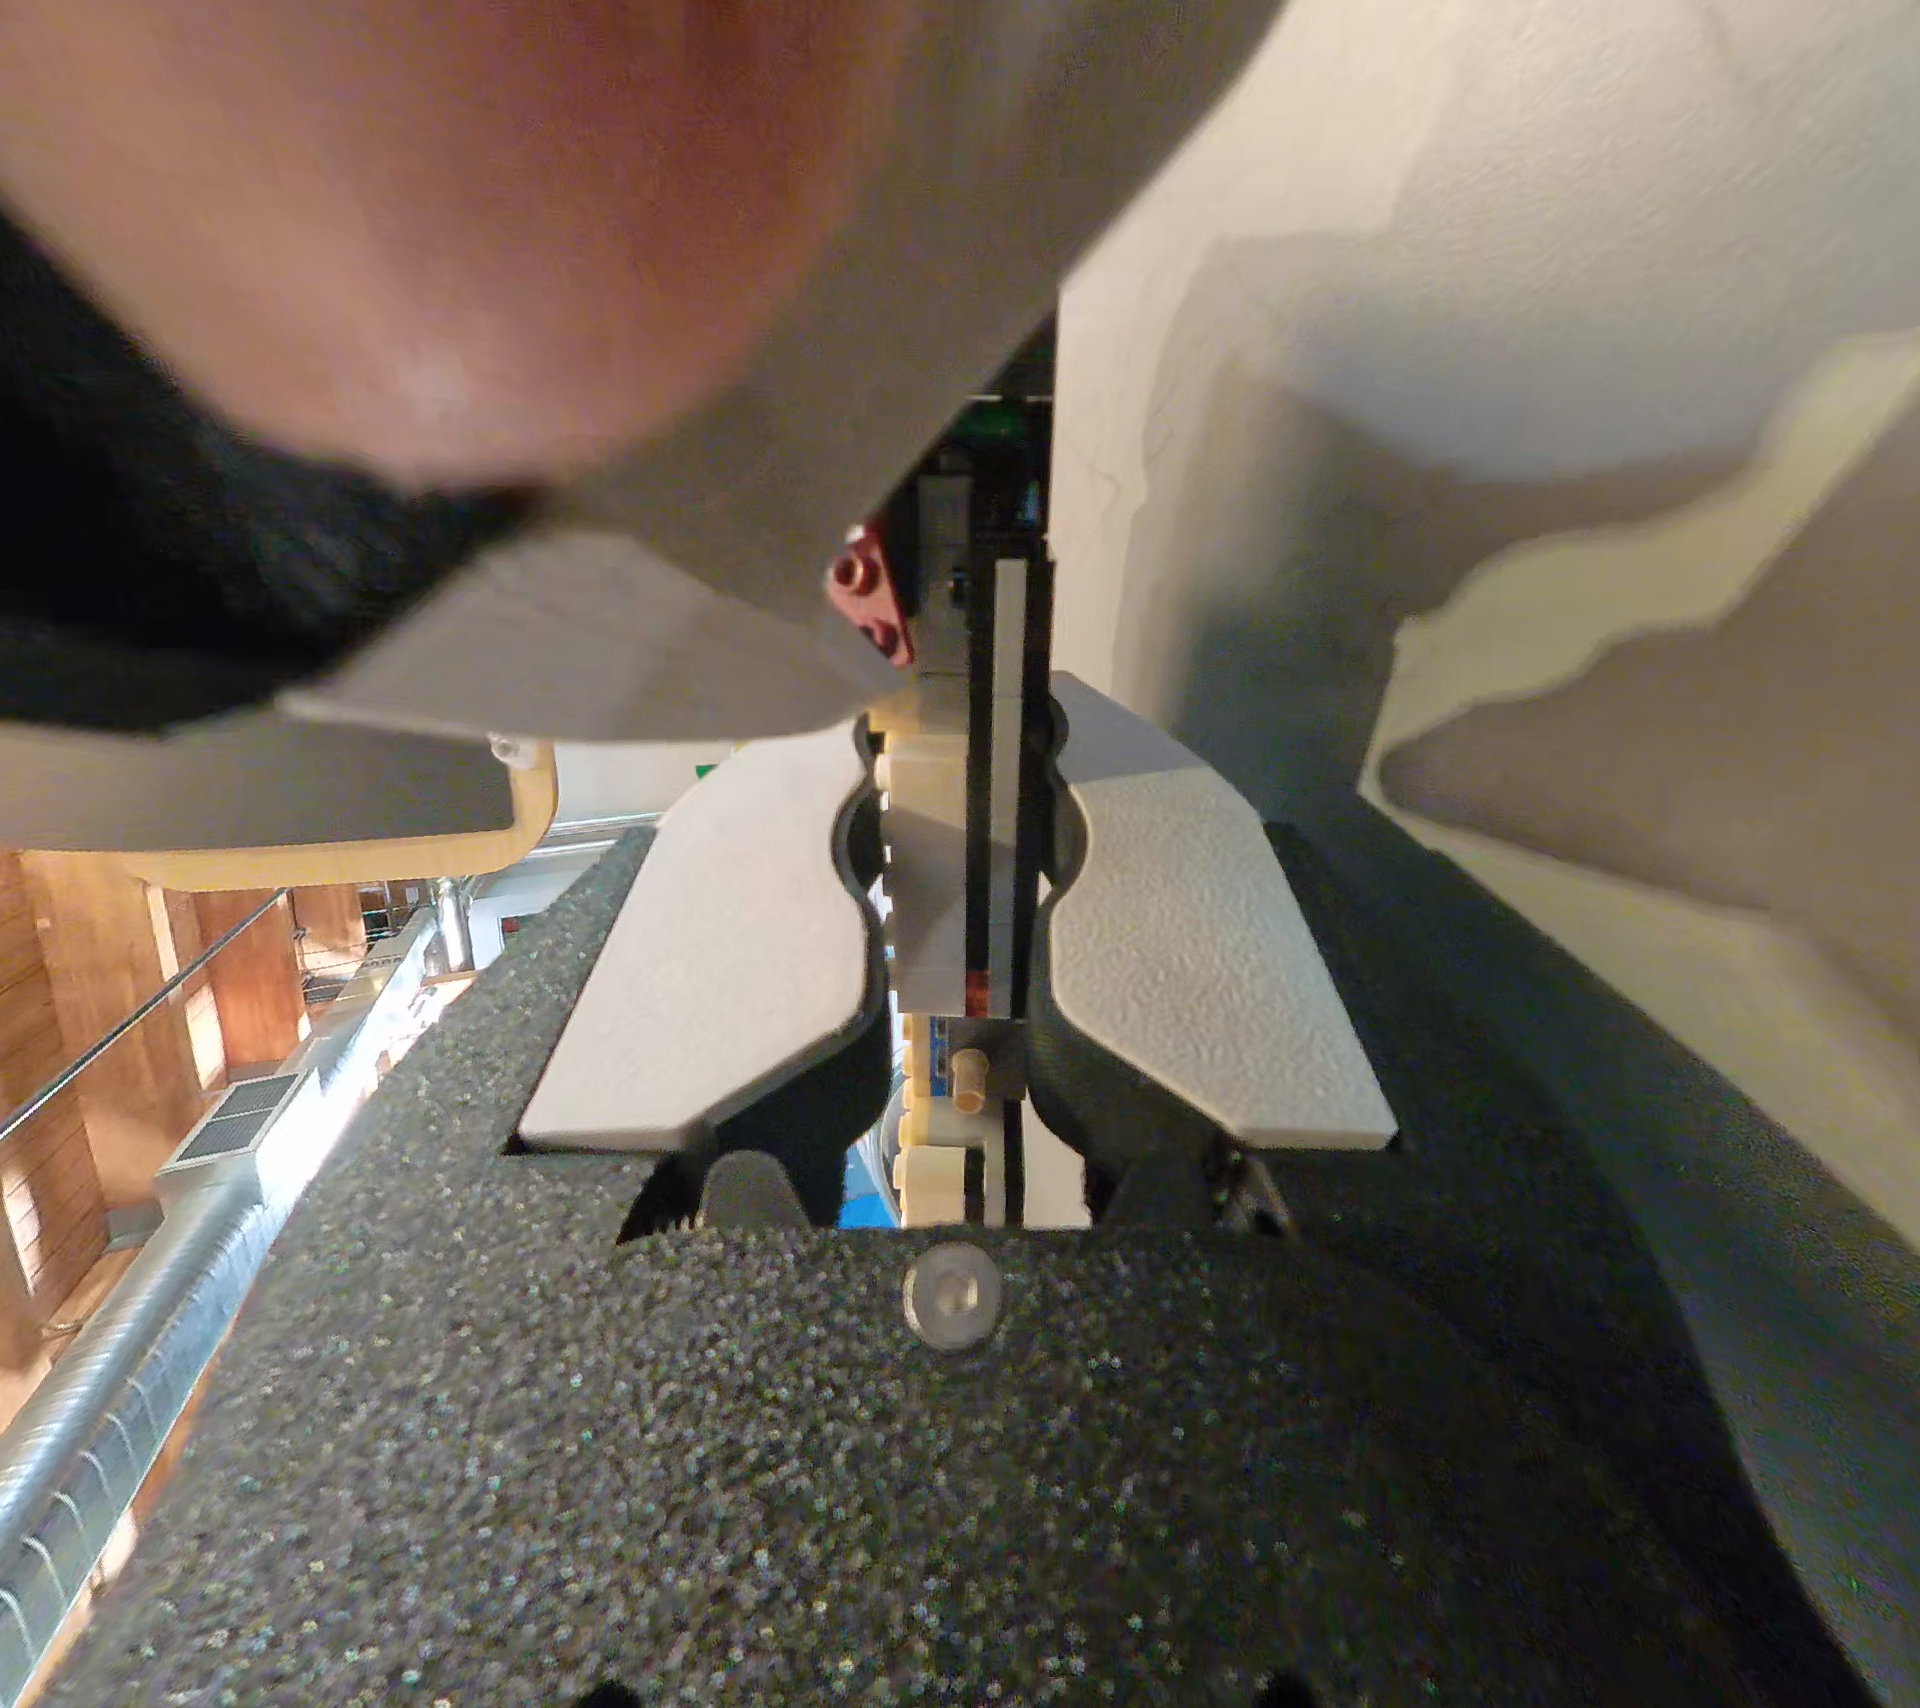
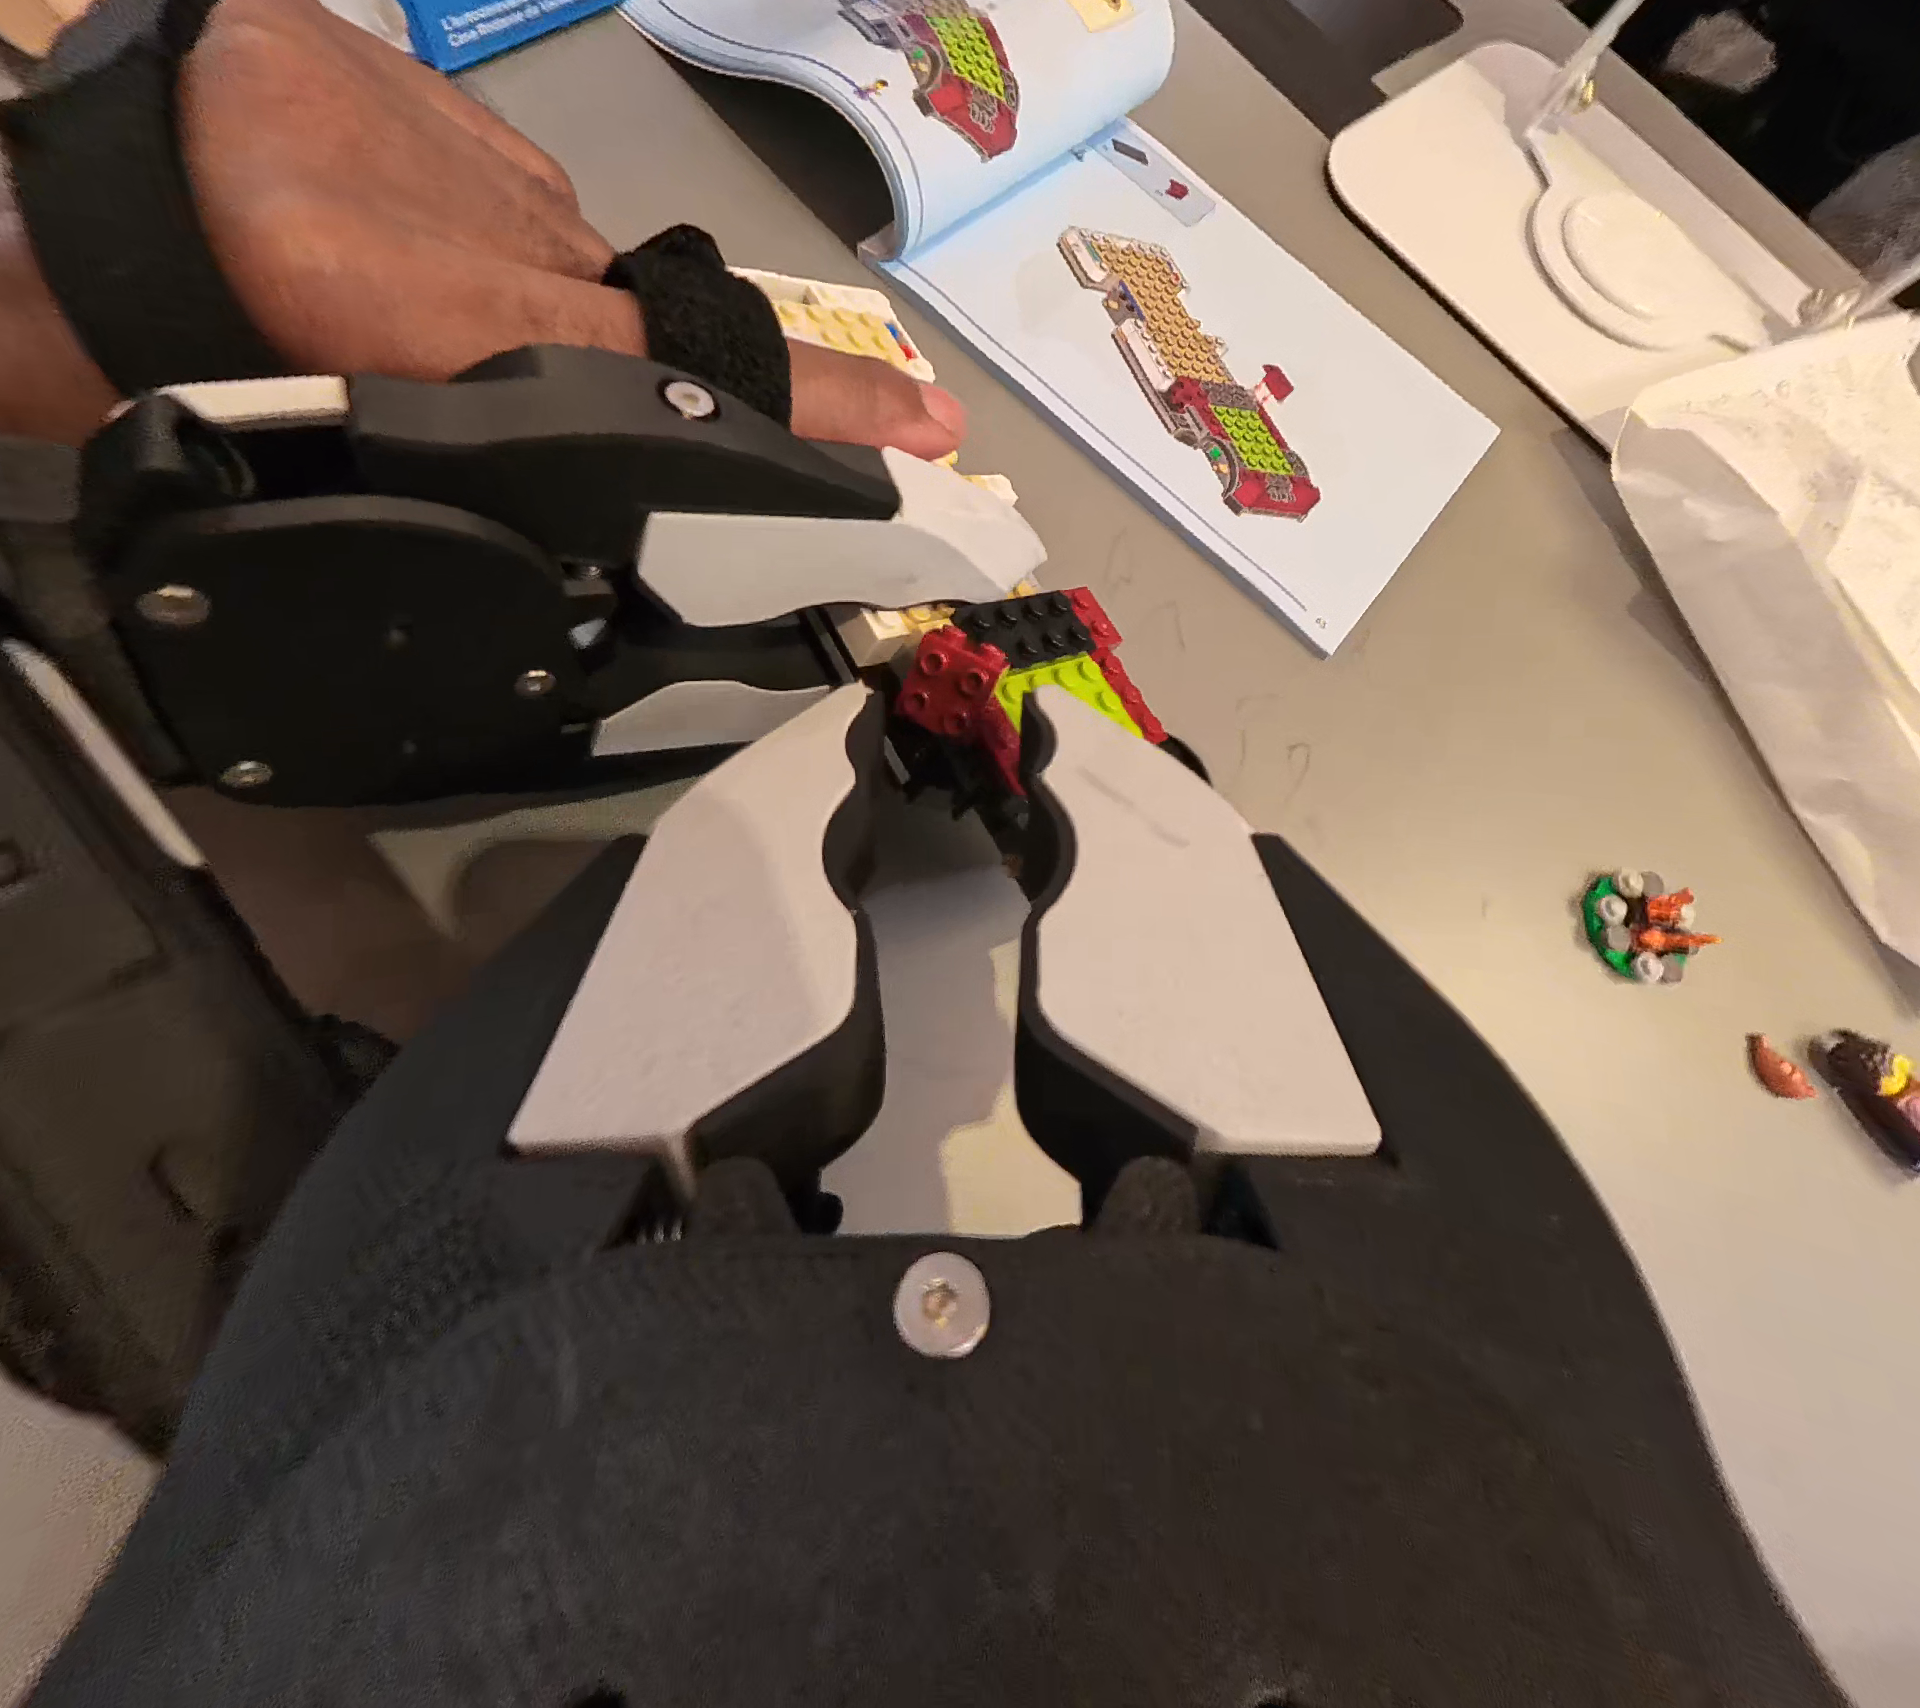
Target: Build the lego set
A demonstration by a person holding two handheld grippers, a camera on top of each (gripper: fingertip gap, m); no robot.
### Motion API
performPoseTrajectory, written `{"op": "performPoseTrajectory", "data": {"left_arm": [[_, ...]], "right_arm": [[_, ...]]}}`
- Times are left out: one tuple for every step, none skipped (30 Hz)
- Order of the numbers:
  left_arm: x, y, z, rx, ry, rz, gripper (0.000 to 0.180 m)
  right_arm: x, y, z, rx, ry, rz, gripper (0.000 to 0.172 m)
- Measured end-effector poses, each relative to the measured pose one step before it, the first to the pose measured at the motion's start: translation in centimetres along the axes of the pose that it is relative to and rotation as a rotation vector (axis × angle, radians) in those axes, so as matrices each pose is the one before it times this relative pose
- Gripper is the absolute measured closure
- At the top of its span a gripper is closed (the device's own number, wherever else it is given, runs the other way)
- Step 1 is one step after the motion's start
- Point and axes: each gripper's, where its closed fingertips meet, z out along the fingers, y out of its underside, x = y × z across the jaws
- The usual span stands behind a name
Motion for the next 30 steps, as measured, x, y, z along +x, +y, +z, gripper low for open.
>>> {"op": "performPoseTrajectory", "data": {"left_arm": [[-0.002,0.073,0.024,-0.0006,0.0001,0.0037,0.155],[-0.017,0.049,0.019,0.0009,-0.0002,0.0049,0.155],[-0.019,0.037,0.016,0.0007,-0.0006,0.0033,0.155],[-0.019,0.024,0.02,-0.0004,0.0,0.0012,0.155],[-0.013,-0.006,0.007,0.0005,-0.0005,0.0022,0.155],[0.008,-0.068,-0.003,0.0028,-0.0009,0.0035,0.155],[0.042,-0.08,-0.006,0.0036,0.001,0.0042,0.155],[0.066,-0.1,-0.005,0.0035,0.0018,0.004,0.155],[0.075,-0.087,-0.003,0.0031,0.0025,0.0037,0.155],[0.066,-0.079,-0.007,0.0034,0.0022,0.003,0.155],[0.033,-0.072,-0.009,0.0034,0.001,0.0026,0.155],[0.015,-0.059,-0.015,0.0028,0.0006,0.0014,0.155],[-0.006,-0.021,-0.012,0.0017,0.0002,0.0008,0.155],[-0.005,-0.022,-0.008,0.0019,0.0,0.0019,0.155],[-0.025,0.005,-0.018,0.0018,-0.0007,0.0018,0.155],[-0.022,0.012,-0.007,0.0016,-0.0007,0.0007,0.155],[-0.024,0.027,-0.005,0.0005,-0.0003,-0.0001,0.155],[-0.022,0.022,-0.004,0.0004,-0.0006,0.0019,0.155],[-0.014,0.0,-0.013,0.0018,-0.001,0.0042,0.155],[0.015,-0.013,-0.007,0.0033,0.0004,0.0043,0.155],[0.021,-0.018,-0.013,0.004,0.001,0.0035,0.155],[0.004,-0.018,-0.012,0.0045,0.0004,0.002,0.155],[0.01,0.005,-0.006,0.004,0.0014,0.0023,0.155],[0.014,0.005,-0.024,0.0047,0.0012,0.0053,0.155],[-0.004,-0.018,-0.028,0.0065,-0.0006,0.007,0.155],[-0.013,0.017,-0.007,0.0041,-0.0004,0.0036,0.155],[0.002,0.006,-0.007,0.0034,0.0014,0.0017,0.155],[0.019,-0.043,-0.028,0.0082,0.0017,0.0044,0.155],[0.034,-0.101,-0.055,0.0129,0.0011,0.0058,0.155],[0.059,-0.148,-0.078,0.0158,0.0024,0.0087,0.155]], "right_arm": [[0.165,-0.099,-0.174,0.0094,0.0021,-0.0178,0.148],[0.248,-0.049,-0.136,0.0044,0.0085,-0.0206,0.148],[0.198,-0.003,-0.085,0.0028,0.0081,-0.0269,0.148],[0.183,0.069,-0.014,-0.0019,0.0111,-0.0233,0.148],[0.075,0.118,0.087,-0.0057,0.0084,-0.0195,0.148],[-0.058,0.106,0.153,-0.0054,0.0042,-0.0204,0.148],[-0.005,0.112,0.159,-0.0048,0.0097,-0.0193,0.148],[0.127,0.043,0.128,-0.0023,0.019,-0.0162,0.148],[0.126,-0.024,0.064,0.0016,0.0173,-0.0128,0.148],[-0.004,-0.088,0.033,0.0044,0.0054,-0.0081,0.148],[-0.128,-0.095,0.037,0.0059,-0.0044,-0.0031,0.148],[-0.179,-0.068,0.051,0.0036,-0.0079,-0.0003,0.148],[-0.181,-0.001,0.069,0.0008,-0.0075,-0.0017,0.148],[-0.144,0.006,0.071,0.0,-0.0046,-0.0044,0.147],[-0.071,0.015,0.057,-0.0001,-0.0016,-0.0067,0.147],[-0.107,-0.014,0.048,0.002,-0.0039,-0.0107,0.147],[-0.108,-0.047,0.018,0.0047,-0.0051,-0.0117,0.147],[-0.025,-0.082,-0.022,0.008,-0.0016,-0.0103,0.146],[0.023,-0.153,-0.042,0.0133,-0.0014,-0.0139,0.145],[0.072,-0.139,-0.064,0.0155,-0.0005,-0.0187,0.144],[0.157,-0.079,-0.066,0.0131,0.0026,-0.0211,0.141],[0.141,-0.016,-0.096,0.0117,0.0014,-0.0263,0.138],[0.028,-0.01,-0.121,0.0134,-0.0029,-0.0332,0.134],[-0.072,-0.043,-0.147,0.0171,-0.0052,-0.0384,0.131],[-0.211,-0.108,-0.167,0.0207,-0.0092,-0.0429,0.129],[-0.415,-0.159,-0.161,0.0228,-0.0169,-0.0474,0.128],[-0.488,-0.194,-0.146,0.0221,-0.018,-0.0485,0.128],[-0.49,-0.167,-0.076,0.0167,-0.0154,-0.046,0.129],[-0.454,-0.051,-0.026,0.0076,-0.0128,-0.0419,0.129],[-0.346,0.053,0.023,-0.0023,-0.0078,-0.0327,0.129]]}}
